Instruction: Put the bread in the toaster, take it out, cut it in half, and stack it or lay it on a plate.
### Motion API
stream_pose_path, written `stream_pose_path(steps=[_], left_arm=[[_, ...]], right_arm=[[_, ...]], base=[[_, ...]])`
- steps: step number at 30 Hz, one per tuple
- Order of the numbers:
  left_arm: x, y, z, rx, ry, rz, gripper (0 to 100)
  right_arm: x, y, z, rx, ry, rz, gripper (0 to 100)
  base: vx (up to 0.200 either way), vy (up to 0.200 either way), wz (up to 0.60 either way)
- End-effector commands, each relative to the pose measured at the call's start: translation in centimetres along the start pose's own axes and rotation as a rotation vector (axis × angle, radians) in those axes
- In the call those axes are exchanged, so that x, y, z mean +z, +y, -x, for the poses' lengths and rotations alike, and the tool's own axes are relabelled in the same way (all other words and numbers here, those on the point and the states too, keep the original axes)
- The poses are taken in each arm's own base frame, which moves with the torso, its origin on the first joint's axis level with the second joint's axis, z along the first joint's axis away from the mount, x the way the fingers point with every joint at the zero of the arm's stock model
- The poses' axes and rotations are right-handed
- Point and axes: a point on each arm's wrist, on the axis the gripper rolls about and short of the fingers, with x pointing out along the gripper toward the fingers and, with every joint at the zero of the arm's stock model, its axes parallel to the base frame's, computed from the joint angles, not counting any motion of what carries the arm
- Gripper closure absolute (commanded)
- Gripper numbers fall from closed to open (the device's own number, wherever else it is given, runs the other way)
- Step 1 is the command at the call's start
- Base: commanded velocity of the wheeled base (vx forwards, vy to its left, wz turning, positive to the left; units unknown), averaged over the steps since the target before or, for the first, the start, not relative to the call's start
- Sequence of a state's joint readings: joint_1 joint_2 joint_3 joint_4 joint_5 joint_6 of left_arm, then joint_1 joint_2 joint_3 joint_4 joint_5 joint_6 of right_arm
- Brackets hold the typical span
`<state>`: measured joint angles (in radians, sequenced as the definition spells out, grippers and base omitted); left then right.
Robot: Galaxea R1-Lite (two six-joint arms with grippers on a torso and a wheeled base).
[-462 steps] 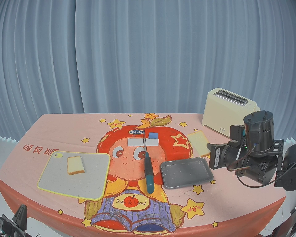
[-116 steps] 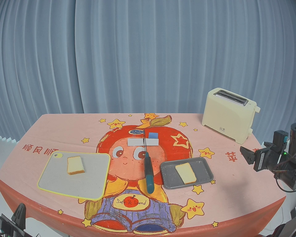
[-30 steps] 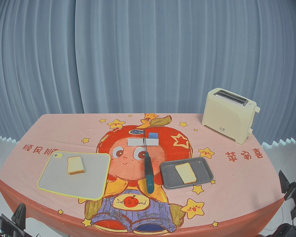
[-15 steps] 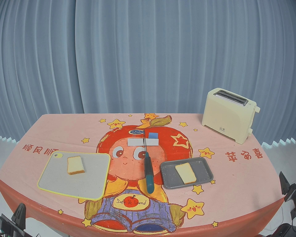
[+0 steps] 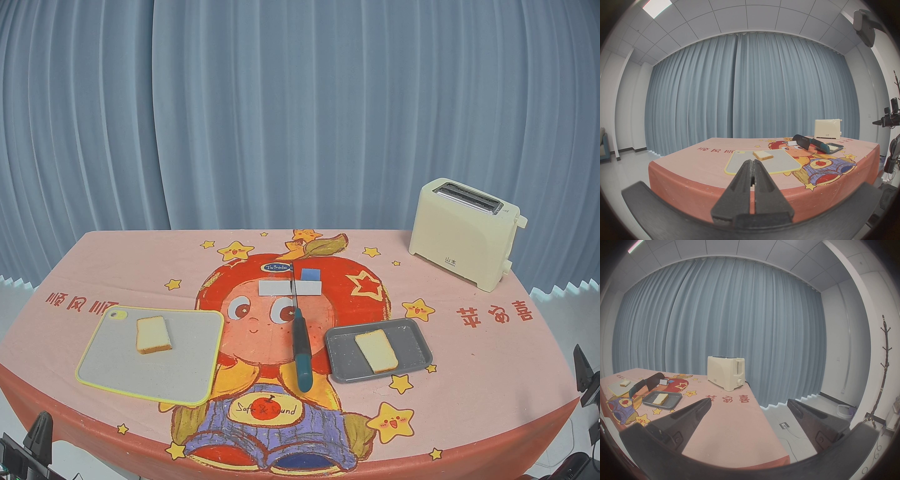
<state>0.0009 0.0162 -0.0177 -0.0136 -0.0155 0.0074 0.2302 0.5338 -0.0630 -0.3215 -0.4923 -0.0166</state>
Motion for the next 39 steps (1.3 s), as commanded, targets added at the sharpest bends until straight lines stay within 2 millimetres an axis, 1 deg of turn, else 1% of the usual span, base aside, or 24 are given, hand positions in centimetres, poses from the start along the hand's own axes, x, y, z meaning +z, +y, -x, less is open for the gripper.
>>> stream_pose_path(steps=[1,7,15,25,30,34,39], left_arm=[[-0.5,0.0,-0.1,0.001,0.009,0.0,100],[-0.5,0.0,0.0,0.001,0.007,0.0,100],[-0.5,0.0,-0.1,0.002,0.009,0.0,100],[-0.5,0.0,0.0,0.002,0.007,0.0,100],[-0.5,0.0,0.0,0.002,0.007,0.0,100],[-0.5,0.0,-0.1,0.002,0.009,0.0,100],[-0.5,0.0,0.0,0.002,0.009,0.0,100]], right_arm=[[-0.3,-0.5,0.8,-0.018,-0.057,-0.034,0],[-0.3,-1.0,1.9,-0.041,-0.135,-0.055,0],[-0.5,-1.1,2.9,-0.051,-0.206,-0.049,0],[-1.2,-1.1,3.5,-0.036,-0.251,-0.026,0],[-2.1,-1.1,3.7,-0.018,-0.268,0.001,0],[-2.5,-1.1,4.0,-0.015,-0.246,0.007,0],[-3.6,-1.2,4.8,-0.008,-0.223,0.024,0]], base=[[0.0,0.0,0.0],[0.0,0.0,0.0],[0.0,0.0,0.0],[0.0,0.0,0.0],[0.0,0.0,0.0],[0.0,0.0,0.0],[0.0,0.0,0.0]])
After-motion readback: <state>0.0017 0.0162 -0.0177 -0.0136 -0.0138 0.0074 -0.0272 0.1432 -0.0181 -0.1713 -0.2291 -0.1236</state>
